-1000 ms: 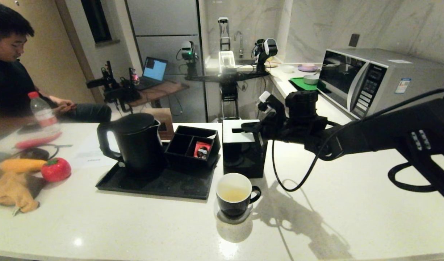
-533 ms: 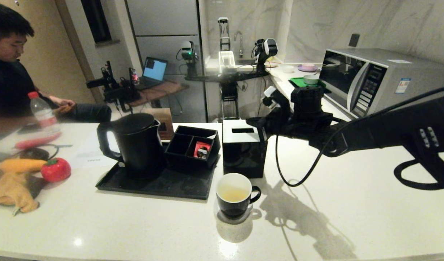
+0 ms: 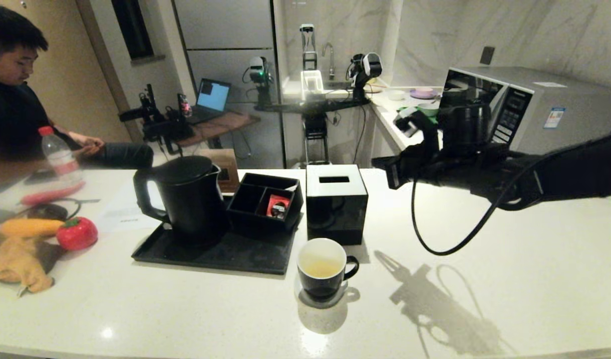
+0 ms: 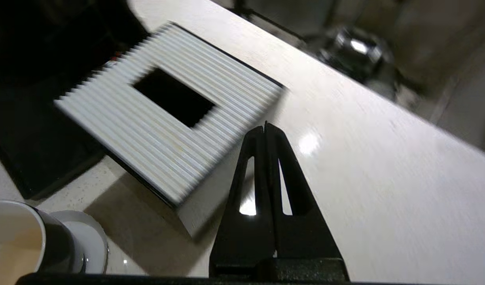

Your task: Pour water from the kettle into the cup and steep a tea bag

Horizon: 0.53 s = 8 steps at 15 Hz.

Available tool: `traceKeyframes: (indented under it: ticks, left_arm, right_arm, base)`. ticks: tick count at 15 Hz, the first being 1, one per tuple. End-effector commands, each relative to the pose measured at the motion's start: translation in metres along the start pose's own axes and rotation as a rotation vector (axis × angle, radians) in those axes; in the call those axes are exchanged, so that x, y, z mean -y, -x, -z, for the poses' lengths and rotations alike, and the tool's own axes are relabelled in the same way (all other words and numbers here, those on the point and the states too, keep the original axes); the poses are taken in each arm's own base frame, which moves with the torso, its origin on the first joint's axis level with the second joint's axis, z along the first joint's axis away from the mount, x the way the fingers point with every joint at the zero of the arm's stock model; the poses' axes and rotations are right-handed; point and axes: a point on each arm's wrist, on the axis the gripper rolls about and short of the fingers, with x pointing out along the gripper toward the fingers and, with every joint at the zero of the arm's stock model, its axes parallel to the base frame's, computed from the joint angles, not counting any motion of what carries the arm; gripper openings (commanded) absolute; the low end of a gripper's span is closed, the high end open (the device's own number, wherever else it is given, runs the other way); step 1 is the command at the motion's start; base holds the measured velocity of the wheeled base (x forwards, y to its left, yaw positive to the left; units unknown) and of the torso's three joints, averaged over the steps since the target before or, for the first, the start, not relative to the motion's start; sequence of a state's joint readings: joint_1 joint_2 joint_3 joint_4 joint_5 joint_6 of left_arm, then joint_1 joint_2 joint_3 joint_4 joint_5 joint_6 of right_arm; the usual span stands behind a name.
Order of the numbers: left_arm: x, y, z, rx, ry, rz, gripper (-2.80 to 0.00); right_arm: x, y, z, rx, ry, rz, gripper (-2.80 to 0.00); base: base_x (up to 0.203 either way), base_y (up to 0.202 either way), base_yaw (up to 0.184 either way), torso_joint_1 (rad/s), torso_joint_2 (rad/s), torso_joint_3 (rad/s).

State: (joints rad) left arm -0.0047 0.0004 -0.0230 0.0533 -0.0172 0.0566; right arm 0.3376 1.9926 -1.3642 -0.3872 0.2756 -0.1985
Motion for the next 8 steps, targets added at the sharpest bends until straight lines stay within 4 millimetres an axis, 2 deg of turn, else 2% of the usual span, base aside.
traceKeyframes:
  ticks: [1,5,8]
  left_arm:
    - [0.000,0.000,0.000,0.000,0.000,0.001,-2.80]
    - [0.000,0.000,0.000,0.000,0.000,0.000,-2.80]
    - [0.000,0.000,0.000,0.000,0.000,0.000,-2.80]
  right_arm:
    - [0.008,0.047,-0.017,-0.033,-0.084,0.148,-2.80]
    - [0.017,0.125,-0.002,-0.135,-0.254,0.346,-2.80]
    - [0.012,0.193,0.013,-0.133,-0.304,0.463,-2.80]
  base:
    - [0.000,0.000,0.000,0.000,0.00,0.000]
    - [0.000,0.000,0.000,0.000,0.00,0.000]
    - [0.000,0.000,0.000,0.000,0.00,0.000]
